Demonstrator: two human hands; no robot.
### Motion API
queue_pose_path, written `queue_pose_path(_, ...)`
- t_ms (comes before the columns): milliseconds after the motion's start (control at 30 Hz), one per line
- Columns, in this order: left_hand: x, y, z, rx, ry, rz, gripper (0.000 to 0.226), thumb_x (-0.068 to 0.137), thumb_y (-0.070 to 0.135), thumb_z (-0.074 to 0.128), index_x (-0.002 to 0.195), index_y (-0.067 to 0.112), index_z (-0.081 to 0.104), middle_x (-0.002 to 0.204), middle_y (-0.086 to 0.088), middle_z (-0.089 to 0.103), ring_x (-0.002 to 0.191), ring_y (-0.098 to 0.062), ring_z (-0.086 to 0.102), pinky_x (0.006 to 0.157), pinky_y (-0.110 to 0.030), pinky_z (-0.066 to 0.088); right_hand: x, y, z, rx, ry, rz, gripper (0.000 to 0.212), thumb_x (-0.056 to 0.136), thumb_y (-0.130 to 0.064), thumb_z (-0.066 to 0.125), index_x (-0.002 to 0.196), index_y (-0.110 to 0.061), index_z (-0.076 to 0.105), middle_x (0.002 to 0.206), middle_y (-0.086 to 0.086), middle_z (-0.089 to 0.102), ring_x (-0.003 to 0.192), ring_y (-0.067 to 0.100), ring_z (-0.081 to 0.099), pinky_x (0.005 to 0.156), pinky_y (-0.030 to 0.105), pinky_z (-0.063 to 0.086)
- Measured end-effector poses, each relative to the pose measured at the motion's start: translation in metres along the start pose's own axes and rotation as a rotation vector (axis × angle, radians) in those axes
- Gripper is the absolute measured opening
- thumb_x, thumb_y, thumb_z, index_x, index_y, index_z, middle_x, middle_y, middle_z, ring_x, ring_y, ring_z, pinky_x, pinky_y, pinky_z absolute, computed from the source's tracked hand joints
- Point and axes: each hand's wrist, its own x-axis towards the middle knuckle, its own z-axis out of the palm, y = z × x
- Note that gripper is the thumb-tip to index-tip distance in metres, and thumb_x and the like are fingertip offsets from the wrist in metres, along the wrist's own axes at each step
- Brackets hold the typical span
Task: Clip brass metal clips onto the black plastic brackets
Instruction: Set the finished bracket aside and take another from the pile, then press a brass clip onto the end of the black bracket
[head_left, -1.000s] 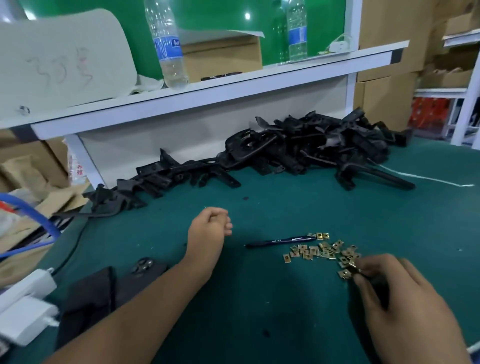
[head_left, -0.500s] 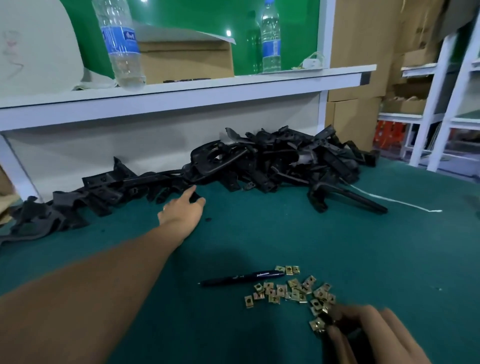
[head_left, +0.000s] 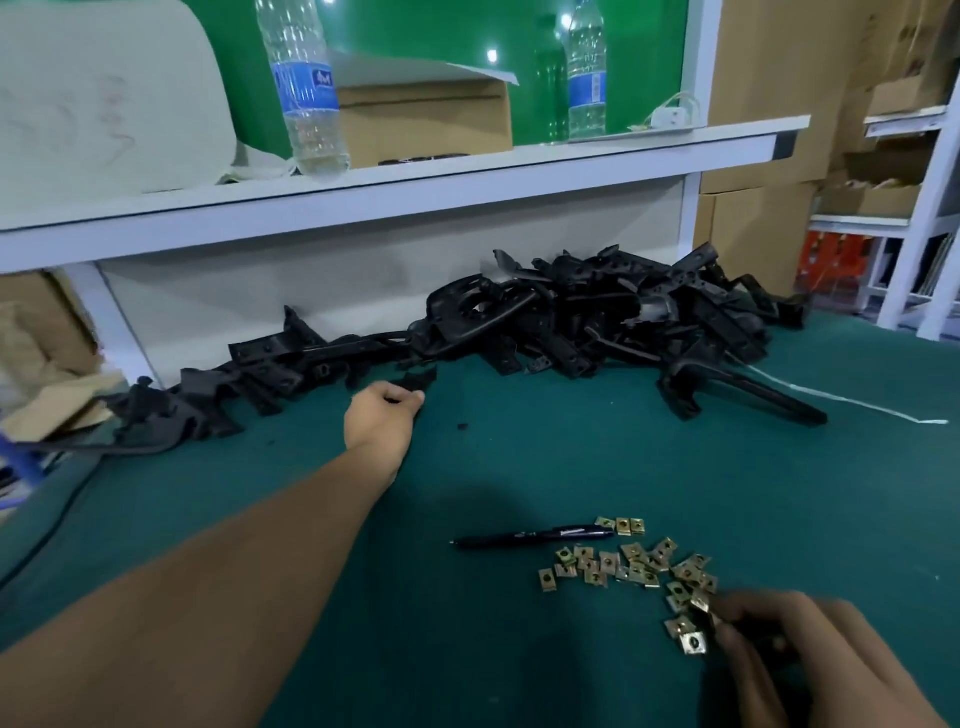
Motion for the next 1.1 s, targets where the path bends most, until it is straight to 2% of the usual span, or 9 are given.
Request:
queue_pose_path(167, -0.061, 0.001, -0.037, 0.045, -0.011, 0.047, 0.021, 0.097, 0.015, 0.07, 0.101, 0.028, 0.054, 0.095, 0.004, 0.062, 0.07, -0.015, 0.057, 0.057, -0.03, 0.043, -0.043, 0.058, -0.024, 0.007, 0.135, 0.287, 0.029, 0.079, -0.007, 0.08, 0.083, -0.033, 0.067, 0.083, -0.004, 0.061, 0.07, 0.023, 0.058, 0.073, -0.002, 0.037)
queue_pose_path(267, -0.1, -0.008, -0.065, 0.03, -0.066, 0.092, 0.021, 0.097, -0.003, 0.055, 0.104, 0.017, 0.054, 0.09, -0.001, 0.06, 0.071, -0.014, 0.052, 0.061, -0.025, 0.041, -0.051, 0.045, -0.03, 0.144, 0.187, 0.355, 0.022, 0.087, -0.013, 0.072, 0.094, -0.033, 0.065, 0.087, -0.004, 0.063, 0.078, 0.025, 0.06, 0.071, 0.029, 0.048)
queue_pose_path(367, -0.131, -0.014, -0.09, 0.334, -0.103, 0.173, 0.032, 0.097, -0.008, 0.048, 0.106, 0.015, 0.067, 0.113, -0.005, 0.055, 0.088, -0.016, 0.052, 0.075, -0.023, 0.044, -0.055, 0.051, -0.035, 0.242, 0.129, 0.453, 0.034, 0.082, -0.009, 0.077, 0.094, -0.037, 0.061, 0.088, -0.005, 0.069, 0.082, 0.032, 0.07, 0.078, 0.055, 0.057)
queue_pose_path(400, -0.139, -0.015, -0.096, 0.434, -0.11, 0.18, 0.038, 0.095, -0.008, 0.048, 0.113, 0.018, 0.068, 0.12, -0.006, 0.052, 0.095, -0.021, 0.053, 0.082, -0.031, 0.049, -0.058, 0.051, -0.035, 0.268, 0.101, 0.447, 0.037, 0.081, -0.008, 0.077, 0.092, -0.039, 0.061, 0.088, -0.007, 0.071, 0.081, 0.026, 0.072, 0.084, 0.052, 0.057)
queue_pose_path(500, -0.16, -0.018, -0.11, 0.619, -0.124, 0.178, 0.052, 0.096, 0.002, 0.047, 0.14, 0.025, 0.057, 0.128, -0.005, 0.045, 0.115, -0.03, 0.05, 0.101, -0.044, 0.046, -0.055, 0.048, -0.041, 0.328, 0.077, 0.501, 0.041, 0.081, -0.003, 0.08, 0.088, -0.041, 0.064, 0.085, -0.014, 0.074, 0.078, -0.007, 0.07, 0.085, 0.004, 0.042)
queue_pose_path(633, -0.176, -0.018, -0.106, 0.714, -0.238, 0.165, 0.057, 0.102, 0.035, 0.04, 0.159, 0.031, 0.03, 0.138, 0.001, 0.033, 0.135, -0.026, 0.03, 0.115, -0.044, 0.025, -0.059, 0.047, -0.05, 0.354, 0.083, 0.528, 0.031, 0.087, -0.004, 0.076, 0.092, -0.033, 0.068, 0.086, -0.016, 0.075, 0.078, -0.026, 0.06, 0.077, -0.007, 0.036)
queue_pose_path(833, -0.174, -0.016, -0.1, 1.064, -0.168, 0.302, 0.056, 0.103, 0.059, 0.035, 0.138, 0.019, 0.054, 0.119, -0.005, 0.045, 0.116, -0.028, 0.049, 0.102, -0.045, 0.04, -0.062, 0.053, -0.046, 0.424, 0.198, 0.595, 0.028, 0.1, -0.006, 0.059, 0.095, -0.033, 0.064, 0.095, -0.012, 0.074, 0.078, -0.009, 0.072, 0.077, 0.009, 0.051)
queue_pose_path(1000, -0.159, 0.001, -0.115, 0.774, -0.297, 0.116, 0.038, 0.089, 0.051, 0.065, 0.111, 0.021, 0.055, 0.102, -0.001, 0.058, 0.089, -0.024, 0.062, 0.084, -0.043, 0.053, -0.064, 0.055, -0.044, 0.572, 0.208, 0.655, 0.036, 0.106, -0.003, 0.046, 0.09, -0.034, 0.055, 0.094, -0.012, 0.072, 0.075, 0.014, 0.078, 0.073, 0.03, 0.061)
queue_pose_path(1100, -0.17, 0.0, -0.117, 0.835, -0.236, 0.156, 0.036, 0.082, 0.046, 0.067, 0.1, 0.019, 0.05, 0.097, -0.002, 0.056, 0.088, -0.028, 0.059, 0.081, -0.044, 0.051, -0.064, 0.058, -0.046, 0.611, 0.19, 0.681, 0.036, 0.106, -0.003, 0.047, 0.093, -0.036, 0.056, 0.097, -0.01, 0.074, 0.08, 0.014, 0.079, 0.079, 0.032, 0.06)
